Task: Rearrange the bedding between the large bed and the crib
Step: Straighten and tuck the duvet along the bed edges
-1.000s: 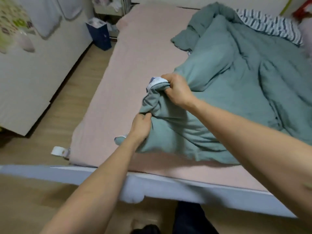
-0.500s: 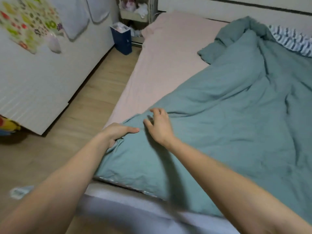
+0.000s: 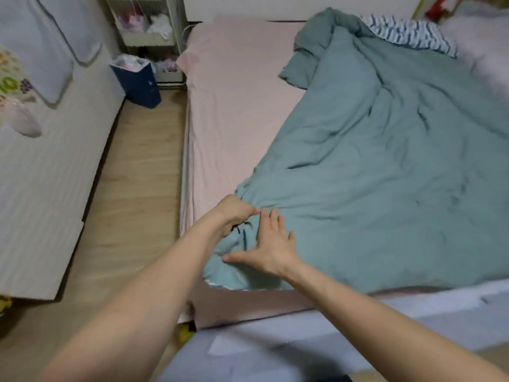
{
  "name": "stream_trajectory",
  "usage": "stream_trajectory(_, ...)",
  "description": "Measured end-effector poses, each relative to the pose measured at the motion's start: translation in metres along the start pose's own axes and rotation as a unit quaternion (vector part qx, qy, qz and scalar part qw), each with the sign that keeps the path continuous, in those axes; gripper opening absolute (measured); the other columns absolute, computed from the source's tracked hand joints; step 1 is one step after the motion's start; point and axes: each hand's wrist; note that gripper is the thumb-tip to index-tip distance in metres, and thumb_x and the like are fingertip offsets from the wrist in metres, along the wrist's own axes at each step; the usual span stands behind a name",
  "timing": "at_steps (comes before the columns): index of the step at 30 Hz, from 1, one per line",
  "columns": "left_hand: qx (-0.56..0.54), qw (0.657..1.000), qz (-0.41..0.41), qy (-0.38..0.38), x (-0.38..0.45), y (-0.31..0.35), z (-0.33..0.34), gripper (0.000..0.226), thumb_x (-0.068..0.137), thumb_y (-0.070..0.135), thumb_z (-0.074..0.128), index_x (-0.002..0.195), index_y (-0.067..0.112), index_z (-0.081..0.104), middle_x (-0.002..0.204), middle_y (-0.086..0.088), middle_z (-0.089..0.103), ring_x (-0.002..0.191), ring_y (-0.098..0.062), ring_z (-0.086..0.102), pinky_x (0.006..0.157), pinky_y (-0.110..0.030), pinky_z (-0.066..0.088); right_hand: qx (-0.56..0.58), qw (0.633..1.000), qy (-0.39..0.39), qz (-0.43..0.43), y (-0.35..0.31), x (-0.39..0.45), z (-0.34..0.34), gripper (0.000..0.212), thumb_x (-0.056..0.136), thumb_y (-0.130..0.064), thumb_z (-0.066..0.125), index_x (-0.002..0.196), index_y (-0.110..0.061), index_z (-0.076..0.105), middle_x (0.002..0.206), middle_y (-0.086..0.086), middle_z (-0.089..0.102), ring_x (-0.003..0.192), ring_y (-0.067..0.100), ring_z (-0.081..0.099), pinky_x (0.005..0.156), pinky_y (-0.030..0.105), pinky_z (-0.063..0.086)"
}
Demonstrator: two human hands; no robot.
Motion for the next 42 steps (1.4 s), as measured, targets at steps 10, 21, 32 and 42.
stream_trajectory(10,0.12,0.967,0.172,-0.146,-0.017,0.054,0.021,0.032,0.077,0.031,0.066,0.091,0.003,0.066,0.084,-0.012,0.068,0.075,-0.022,0.066,0.077,-0.035,0.057,0.181,0.897,0.316,0.25,0.011,-0.009,-0.004,0.021,0.076,-0.012,0.06,0.097,-0.007,0.061,0.102,0.021,0.065,0.098,0.039,0.06,0.077,0.04,0.047)
stream_trajectory(21,0.649,0.588,0.482,-0.038,0.072,0.061,0.016,0.111,0.073,0.036,0.074,0.152,0.019,-0.001,0.159,-0.005,0.011,0.147,-0.027,0.004,0.119,-0.043,0.009,0.265,0.879,0.316,0.239,0.027,0.003,-0.045,0.01,0.073,-0.003,0.055,0.065,-0.009,0.053,0.071,0.02,0.056,0.079,0.036,0.059,0.065,0.036,0.041)
stream_trajectory(32,0.567,0.502,0.594,-0.273,0.097,0.119,0.016,0.032,0.081,0.01,0.054,0.109,0.022,0.06,0.113,-0.006,0.067,0.107,-0.03,0.06,0.081,-0.034,0.048,0.169,0.812,0.341,0.443,-0.052,0.015,-0.009,0.091,0.069,-0.056,0.066,0.143,-0.02,0.027,0.141,0.005,0.043,0.131,0.026,0.039,0.11,0.045,0.028)
stream_trajectory(42,0.633,0.362,0.608,-0.313,0.071,0.109,-0.028,0.034,0.078,0.015,0.058,0.112,0.019,0.059,0.109,-0.007,0.066,0.102,-0.029,0.061,0.074,-0.03,0.047,-0.081,0.729,0.451,0.508,-0.087,0.002,0.004,0.021,0.066,0.001,0.048,0.069,-0.014,0.063,0.071,0.011,0.059,0.064,0.032,0.061,0.05,0.032,0.04)
Point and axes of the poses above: each hand's wrist, its own x-axis towards the middle knuckle, its own z-axis out of the palm, y = z × x
